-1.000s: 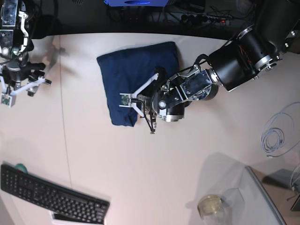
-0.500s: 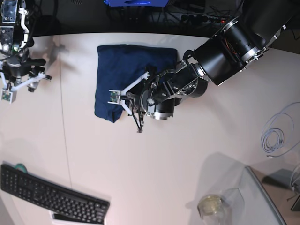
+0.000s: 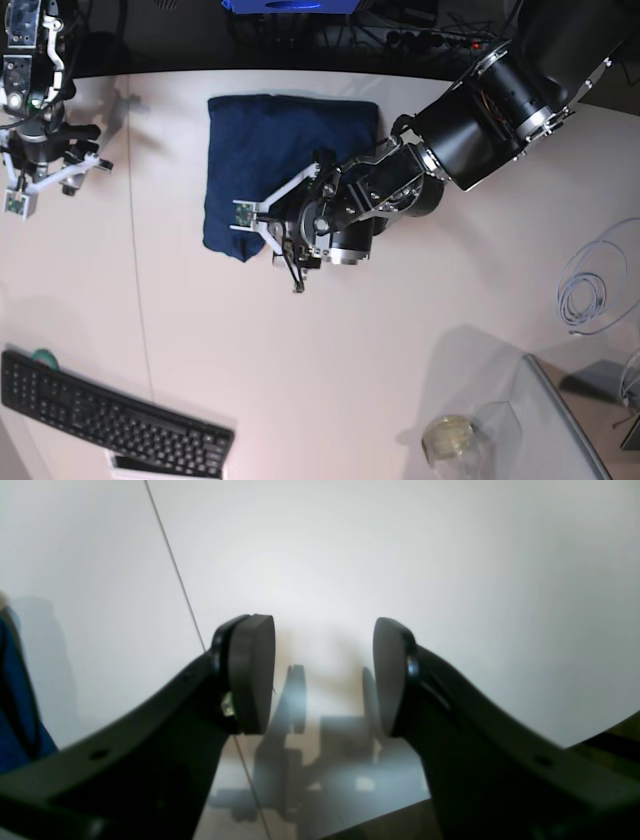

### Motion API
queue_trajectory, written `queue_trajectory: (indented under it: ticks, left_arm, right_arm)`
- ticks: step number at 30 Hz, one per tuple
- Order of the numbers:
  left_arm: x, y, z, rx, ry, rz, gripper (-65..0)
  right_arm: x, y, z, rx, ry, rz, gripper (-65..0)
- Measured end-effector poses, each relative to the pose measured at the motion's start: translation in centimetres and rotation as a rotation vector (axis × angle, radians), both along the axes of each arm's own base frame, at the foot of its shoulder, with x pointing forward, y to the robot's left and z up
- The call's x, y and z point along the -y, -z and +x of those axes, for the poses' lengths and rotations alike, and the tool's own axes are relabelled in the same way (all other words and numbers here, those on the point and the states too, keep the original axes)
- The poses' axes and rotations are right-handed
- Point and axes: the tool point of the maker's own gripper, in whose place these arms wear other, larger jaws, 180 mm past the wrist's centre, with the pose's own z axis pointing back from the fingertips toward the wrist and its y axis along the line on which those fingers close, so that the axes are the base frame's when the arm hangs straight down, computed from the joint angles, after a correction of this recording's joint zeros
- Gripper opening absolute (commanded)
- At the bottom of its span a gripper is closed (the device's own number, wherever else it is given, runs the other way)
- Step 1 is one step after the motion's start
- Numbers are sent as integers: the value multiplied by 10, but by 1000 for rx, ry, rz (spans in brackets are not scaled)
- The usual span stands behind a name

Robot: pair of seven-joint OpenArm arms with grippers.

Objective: Layout the t-shirt on the table in an organized manner, then fold the t-shirt properly

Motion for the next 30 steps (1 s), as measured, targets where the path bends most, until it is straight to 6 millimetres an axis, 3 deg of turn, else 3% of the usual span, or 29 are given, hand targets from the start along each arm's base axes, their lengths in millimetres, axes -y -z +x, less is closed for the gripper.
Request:
queue_trajectory:
  ticks: [3,5,8,15,19,22,24,26,28,30]
  left_arm:
    - [0,-3,4,7,-2,-2,-137]
    - [0,-6,9,17,1,0,-109]
    - [0,-15,19,44,8,2,-107]
    - [20,-62,43,160,65,-67,-102]
    - [12,-71,48,203,51,-12,-107]
    - [19,-101,57,268,48,-54,-110]
    - [13,-130,69,313,-34,-119,-120]
    - [-15,-155,82,358,-186,-194,-221]
    - [-61,-165,86,391,-357,-213,-421]
    - [-100,-162,73,387,-508,-244,-650]
  right_arm:
    - [0,0,0,0,0,1,-351]
    - [0,0,0,-1,-1,1,-351]
    - [-1,0,0,-1,-3,2,-351]
    - [-3,1,0,-4,-7,4,-351]
    - [-3,1,0,-4,-7,5,-351]
    - [-4,1,0,-3,-9,5,-351]
    - [-15,-6,2,9,-90,5,-353]
    - [-35,-18,6,43,-227,21,-353]
    - [-47,-24,8,61,-299,29,-356]
    - [-51,-26,8,66,-321,35,-414]
